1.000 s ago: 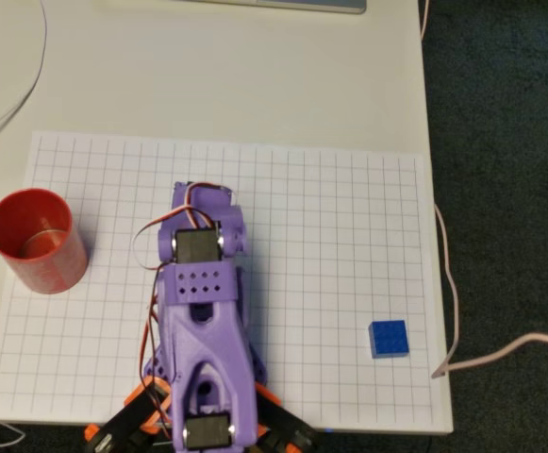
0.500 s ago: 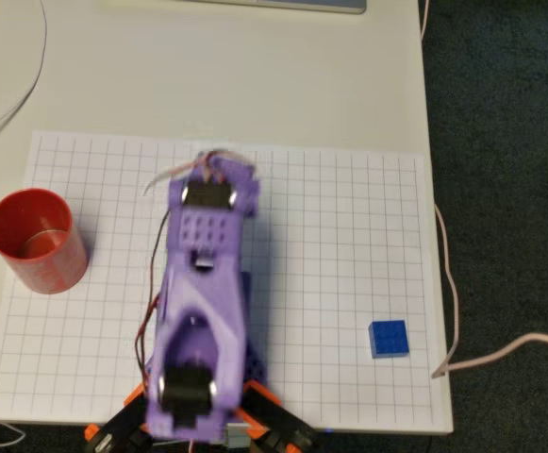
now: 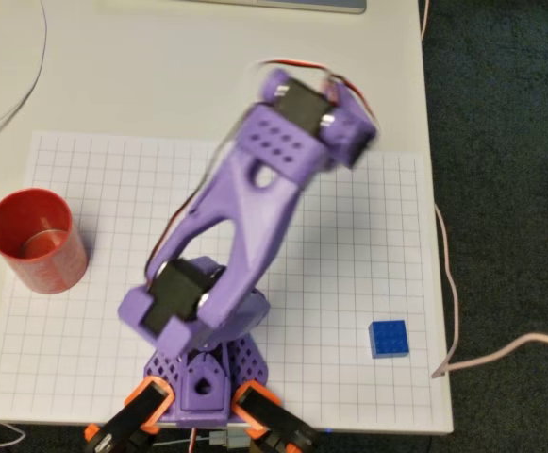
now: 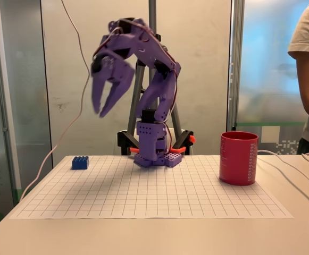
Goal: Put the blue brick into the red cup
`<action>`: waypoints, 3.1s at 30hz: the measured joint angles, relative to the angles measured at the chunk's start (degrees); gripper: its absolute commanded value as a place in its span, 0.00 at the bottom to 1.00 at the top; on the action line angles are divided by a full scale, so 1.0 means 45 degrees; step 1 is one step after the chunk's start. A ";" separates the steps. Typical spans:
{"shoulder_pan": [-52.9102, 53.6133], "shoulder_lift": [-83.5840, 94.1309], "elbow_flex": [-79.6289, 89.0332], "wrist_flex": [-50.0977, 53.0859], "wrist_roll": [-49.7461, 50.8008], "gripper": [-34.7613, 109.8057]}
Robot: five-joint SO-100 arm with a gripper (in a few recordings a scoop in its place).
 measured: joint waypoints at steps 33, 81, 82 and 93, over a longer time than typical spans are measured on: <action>0.8711 -0.2500 0.5176 -0.3125 -0.0137 0.24; 0.9023 -0.5430 0.5391 -0.5742 -0.1641 0.24; 0.9004 -0.5352 0.5313 -0.5703 -0.1699 0.24; 0.4824 -0.3027 0.0762 -0.2539 -0.3379 0.24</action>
